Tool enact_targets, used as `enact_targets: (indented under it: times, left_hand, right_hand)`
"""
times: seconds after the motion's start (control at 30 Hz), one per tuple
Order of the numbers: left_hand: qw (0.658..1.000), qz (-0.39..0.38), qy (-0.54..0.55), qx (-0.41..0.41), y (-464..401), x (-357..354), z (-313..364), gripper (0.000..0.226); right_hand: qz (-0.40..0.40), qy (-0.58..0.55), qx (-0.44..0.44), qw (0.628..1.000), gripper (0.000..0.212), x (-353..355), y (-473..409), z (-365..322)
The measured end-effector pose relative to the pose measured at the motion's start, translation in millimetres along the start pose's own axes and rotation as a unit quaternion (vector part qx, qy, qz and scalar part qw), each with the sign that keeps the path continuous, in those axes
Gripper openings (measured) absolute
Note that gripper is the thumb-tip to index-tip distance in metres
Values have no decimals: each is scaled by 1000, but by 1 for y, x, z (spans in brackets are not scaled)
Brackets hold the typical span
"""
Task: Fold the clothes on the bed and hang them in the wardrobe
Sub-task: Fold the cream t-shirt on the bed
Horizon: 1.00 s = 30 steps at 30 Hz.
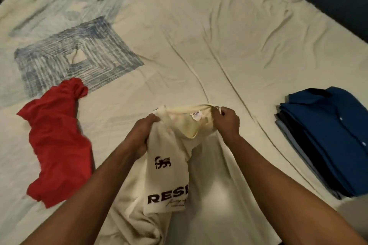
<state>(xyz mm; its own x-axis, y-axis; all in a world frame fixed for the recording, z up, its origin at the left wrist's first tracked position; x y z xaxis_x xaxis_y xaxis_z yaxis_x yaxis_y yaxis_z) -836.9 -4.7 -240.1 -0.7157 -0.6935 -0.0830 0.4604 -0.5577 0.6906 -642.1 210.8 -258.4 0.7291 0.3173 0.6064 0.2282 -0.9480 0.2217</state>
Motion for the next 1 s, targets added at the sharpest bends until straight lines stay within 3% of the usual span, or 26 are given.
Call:
enact_targets:
  times: [0.2,0.33,0.47,0.53,0.63,0.73,0.83,1.0]
  left_hand:
    - [987,-137,77,13,5,-97,69,44]
    - [973,-203,-33,106,6,-150,70,73]
    - [925,-210,-290,127,9,-171,63,37]
    - [921,-213,-305,116,10,-178,76,23]
    - [970,-165,-174,44,1,-193,128,11]
    - [994,-34,-49,-93,-8,-192,207,21]
    - [973,26,-37,-225,2,-200,310,22]
    - [900,16,69,-430,89,-238,479,36]
  right_hand:
    - [70,-129,-12,989,48,91,-39,-28]
    - [79,-108,45,990,58,138,-55,-48]
    - [106,22,88,990,63,172,-56,-51]
    - [119,52,88,988,68,188,-60,-47]
    - [123,64,70,988,66,214,-74,-43]
    - [137,53,51,988,64,251,-96,-60]
    - [215,31,48,975,63,313,-114,-108]
    - [403,-6,174,899,57,427,-94,-231]
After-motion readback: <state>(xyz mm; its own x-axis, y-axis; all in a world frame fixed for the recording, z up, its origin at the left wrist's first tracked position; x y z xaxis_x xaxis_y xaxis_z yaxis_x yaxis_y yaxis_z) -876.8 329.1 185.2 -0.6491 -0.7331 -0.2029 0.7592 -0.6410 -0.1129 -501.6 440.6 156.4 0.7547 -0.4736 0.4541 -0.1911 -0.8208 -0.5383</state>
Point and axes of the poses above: each hand's wrist, its own y-axis away from the middle knuckle, its own x-axis out of the back of the hand, z = x × y, the point moved 10 cm from there along -y, towards the middle knuckle, and after that the axes turned 3 degrees about y, right-handed, at the moved point
